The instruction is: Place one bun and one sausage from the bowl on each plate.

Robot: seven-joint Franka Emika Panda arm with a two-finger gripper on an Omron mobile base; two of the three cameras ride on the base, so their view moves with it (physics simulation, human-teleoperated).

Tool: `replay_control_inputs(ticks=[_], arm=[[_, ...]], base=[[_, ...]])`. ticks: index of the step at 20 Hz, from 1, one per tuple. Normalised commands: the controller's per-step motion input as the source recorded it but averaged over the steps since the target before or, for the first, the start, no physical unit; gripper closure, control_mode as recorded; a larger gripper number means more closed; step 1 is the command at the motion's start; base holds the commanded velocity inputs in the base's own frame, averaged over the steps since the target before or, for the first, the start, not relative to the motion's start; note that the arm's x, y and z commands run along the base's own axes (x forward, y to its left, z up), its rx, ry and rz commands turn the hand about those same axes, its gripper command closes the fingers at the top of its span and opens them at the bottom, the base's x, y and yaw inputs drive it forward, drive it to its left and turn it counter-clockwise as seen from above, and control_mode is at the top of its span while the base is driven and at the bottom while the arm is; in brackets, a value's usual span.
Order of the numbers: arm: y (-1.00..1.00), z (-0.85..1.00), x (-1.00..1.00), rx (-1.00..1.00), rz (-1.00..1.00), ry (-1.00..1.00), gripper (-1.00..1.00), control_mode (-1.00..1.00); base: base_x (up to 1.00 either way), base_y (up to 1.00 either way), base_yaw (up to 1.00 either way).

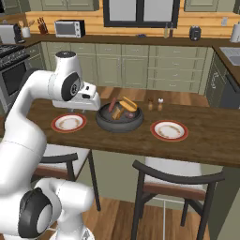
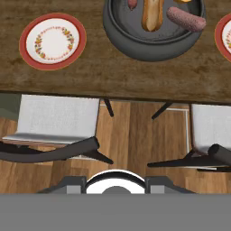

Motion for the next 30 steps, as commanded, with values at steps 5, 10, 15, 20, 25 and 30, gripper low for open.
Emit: replay_control_inputs(ticks=[5, 10, 15, 20, 25, 30], arm=[[0.0, 0.0, -0.31, 0.0, 0.0, -0.04, -1.0, -1.0], [-0.03, 0.0, -0.07, 0.0, -0.01, 0.0, -1.0, 1.0], [0.0, 0.0, 0.0, 0.0, 0.0, 0.0, -1.0, 1.0], [0.0, 0.0, 0.0, 0.0, 0.0, 0.0, -1.0, 1.0], [0.0, 0.0, 0.0, 0.0, 0.0, 0.0, -1.0, 1.0], [0.0, 0.0, 0.0, 0.0, 0.0, 0.0, -1.0, 1.0]], base=[[0.0, 0.0, 0.0], [0.0, -0.45, 0.0], [0.49, -0.55, 0.0], [1.0, -0.1, 0.0], [1.0, 0.63, 0.03], [1.0, 0.63, 0.32]])
